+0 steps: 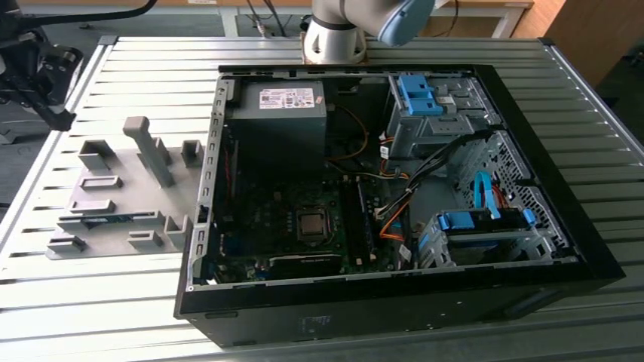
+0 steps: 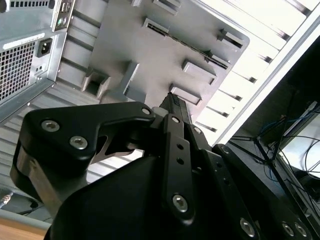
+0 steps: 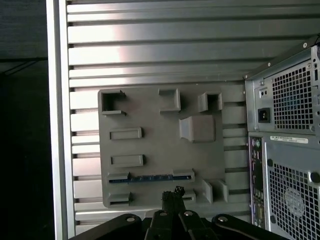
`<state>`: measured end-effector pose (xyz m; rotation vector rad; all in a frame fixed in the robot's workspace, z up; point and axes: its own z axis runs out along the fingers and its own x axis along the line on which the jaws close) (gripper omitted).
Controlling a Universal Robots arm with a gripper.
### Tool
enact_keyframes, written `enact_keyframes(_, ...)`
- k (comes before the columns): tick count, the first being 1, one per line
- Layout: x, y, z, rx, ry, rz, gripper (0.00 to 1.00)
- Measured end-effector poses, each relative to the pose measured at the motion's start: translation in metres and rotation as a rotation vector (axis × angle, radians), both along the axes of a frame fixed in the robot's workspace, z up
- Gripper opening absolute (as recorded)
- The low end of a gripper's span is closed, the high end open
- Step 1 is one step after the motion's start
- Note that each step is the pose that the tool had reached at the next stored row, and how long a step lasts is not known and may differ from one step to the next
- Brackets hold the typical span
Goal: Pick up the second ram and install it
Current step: 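Reach for the second ram, then pick up the second ram and move it above second insertion slot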
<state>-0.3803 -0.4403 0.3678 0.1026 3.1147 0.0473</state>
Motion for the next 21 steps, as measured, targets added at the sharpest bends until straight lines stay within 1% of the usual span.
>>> enact_keyframes(8, -0.021, -0.0019, -0.0017, 0.0001, 0.0, 0.0, 0.11)
enact_keyframes(13, -0.023, -0.002, -0.0017, 0.0001, 0.0, 0.0, 0.11)
enact_keyframes(21, -0.023, -0.002, -0.0017, 0.0001, 0.0, 0.0, 0.11)
